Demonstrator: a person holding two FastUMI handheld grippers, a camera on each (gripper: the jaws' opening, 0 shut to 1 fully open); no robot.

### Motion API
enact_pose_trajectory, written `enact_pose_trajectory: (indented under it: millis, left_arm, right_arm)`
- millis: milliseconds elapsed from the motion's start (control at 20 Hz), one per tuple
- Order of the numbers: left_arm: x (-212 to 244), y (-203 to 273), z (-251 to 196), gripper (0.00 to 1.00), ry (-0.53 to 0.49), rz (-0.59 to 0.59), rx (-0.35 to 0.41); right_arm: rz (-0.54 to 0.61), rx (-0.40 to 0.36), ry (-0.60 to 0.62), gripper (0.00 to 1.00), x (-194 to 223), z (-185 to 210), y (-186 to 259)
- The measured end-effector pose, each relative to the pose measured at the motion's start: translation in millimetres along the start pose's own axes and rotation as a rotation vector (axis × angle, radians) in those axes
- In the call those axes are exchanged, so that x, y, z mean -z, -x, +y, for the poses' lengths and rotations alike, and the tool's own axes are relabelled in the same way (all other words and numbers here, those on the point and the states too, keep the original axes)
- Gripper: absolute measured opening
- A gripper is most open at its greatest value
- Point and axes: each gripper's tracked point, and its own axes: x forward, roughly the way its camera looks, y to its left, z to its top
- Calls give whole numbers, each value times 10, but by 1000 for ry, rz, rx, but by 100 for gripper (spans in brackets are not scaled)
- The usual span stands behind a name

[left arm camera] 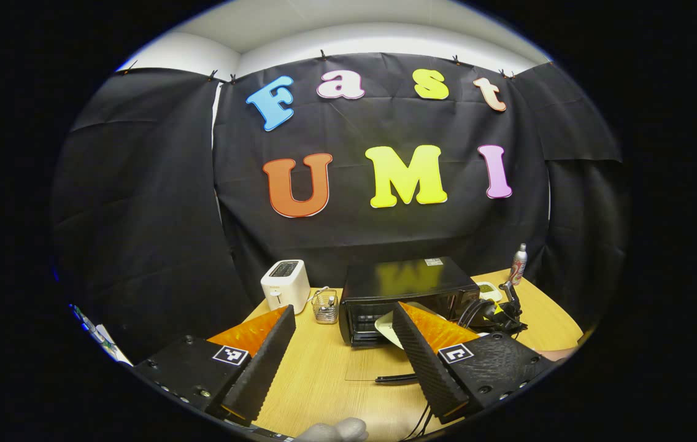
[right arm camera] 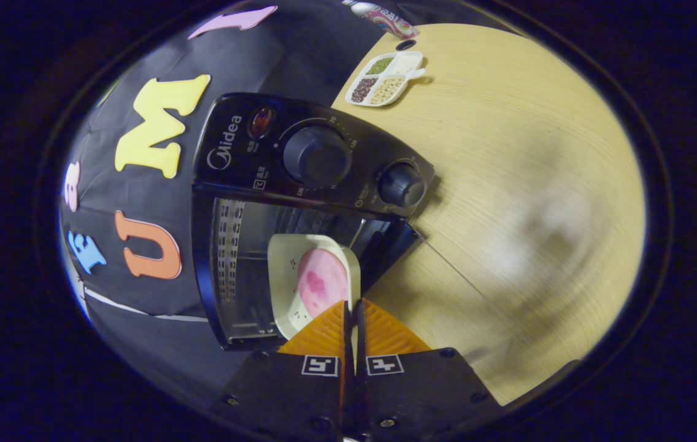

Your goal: Open the electric oven with the left hand, put the food in, and close the electric oven.

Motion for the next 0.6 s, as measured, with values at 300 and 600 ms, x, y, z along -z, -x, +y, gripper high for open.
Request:
enact_pose_trajectory:
  millis: [300,600]
  left_arm:
    - [68,-135,92,97,36,45,-75]
    - [25,-147,42,96,39,36,-80]
  right_arm:
    - [-34,-59,80,1,-246,217,-198]
    - [3,-173,95,46,-287,398,-68]
